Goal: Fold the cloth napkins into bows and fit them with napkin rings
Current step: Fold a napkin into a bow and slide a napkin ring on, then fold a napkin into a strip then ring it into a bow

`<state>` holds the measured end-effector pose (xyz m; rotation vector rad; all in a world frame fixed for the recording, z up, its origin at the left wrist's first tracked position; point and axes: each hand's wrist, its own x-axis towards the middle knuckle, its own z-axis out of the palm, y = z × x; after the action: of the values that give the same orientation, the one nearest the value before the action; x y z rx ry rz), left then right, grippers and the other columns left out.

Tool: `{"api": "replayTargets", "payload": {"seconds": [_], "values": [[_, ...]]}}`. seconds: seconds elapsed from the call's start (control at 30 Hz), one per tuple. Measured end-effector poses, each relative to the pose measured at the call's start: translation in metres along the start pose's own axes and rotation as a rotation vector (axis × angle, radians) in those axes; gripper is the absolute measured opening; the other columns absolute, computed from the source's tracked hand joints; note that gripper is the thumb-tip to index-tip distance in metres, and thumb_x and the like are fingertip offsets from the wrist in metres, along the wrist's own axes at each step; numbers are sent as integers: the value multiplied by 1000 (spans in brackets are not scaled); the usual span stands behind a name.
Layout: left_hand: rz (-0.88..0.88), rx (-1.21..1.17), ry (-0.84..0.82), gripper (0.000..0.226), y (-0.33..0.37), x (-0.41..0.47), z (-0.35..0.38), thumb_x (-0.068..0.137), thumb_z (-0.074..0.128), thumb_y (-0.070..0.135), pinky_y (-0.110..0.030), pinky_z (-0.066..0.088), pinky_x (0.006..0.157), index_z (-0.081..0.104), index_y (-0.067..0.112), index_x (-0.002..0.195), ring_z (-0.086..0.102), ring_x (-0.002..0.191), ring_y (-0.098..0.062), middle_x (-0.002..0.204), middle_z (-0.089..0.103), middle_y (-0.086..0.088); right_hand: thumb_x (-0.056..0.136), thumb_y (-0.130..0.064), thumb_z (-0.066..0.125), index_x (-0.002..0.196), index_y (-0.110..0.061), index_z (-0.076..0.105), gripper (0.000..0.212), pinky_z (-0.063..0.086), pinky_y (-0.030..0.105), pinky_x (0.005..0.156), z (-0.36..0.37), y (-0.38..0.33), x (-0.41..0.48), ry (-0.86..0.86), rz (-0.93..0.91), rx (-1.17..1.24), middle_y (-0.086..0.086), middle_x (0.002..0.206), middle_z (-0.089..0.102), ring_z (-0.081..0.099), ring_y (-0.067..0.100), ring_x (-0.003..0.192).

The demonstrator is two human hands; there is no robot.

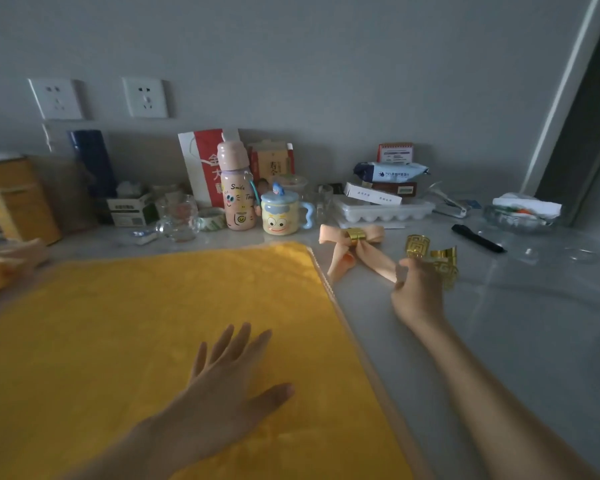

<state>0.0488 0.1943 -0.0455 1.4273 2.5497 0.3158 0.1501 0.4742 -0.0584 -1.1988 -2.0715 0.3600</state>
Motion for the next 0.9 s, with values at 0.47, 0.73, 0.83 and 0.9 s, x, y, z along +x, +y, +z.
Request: {"api": "replayTargets", "payload": {"seconds": [0.47,0.73,0.83,0.9], "values": [[191,59,-50,70,17,-95,28,88,28,69,-51,-11,114,9,40,148,-15,144,-19,158,-10,-1,89,-11,53,120,-12,56,31,42,28,79,-50,-59,-84,-363,118,195,10,119,60,56,21,97],[186,-41,-26,46,15,-94,25,101,19,42,-46,-7,116,23,36,147,-5,146,-16,159,2,3,88,14,36,116,-2,60,40,43,10,68,-80,-72,-123,-647,-2,212,15,113,63,55,14,94],[135,-260,-85,44,15,-96,11,102,23,36,-37,-4,117,32,26,144,5,145,-10,156,19,5,86,20,33,136,-11,44,60,41,19,89,-88,-74,-129,-769,-131,73,12,136,49,48,17,119],[74,-516,-147,45,11,-103,-2,102,25,37,-30,12,113,40,19,140,22,141,-13,140,42,1,87,17,37,141,-17,37,65,44,23,92,-88,-75,-133,-821,-211,68,7,142,42,45,16,124]]}}
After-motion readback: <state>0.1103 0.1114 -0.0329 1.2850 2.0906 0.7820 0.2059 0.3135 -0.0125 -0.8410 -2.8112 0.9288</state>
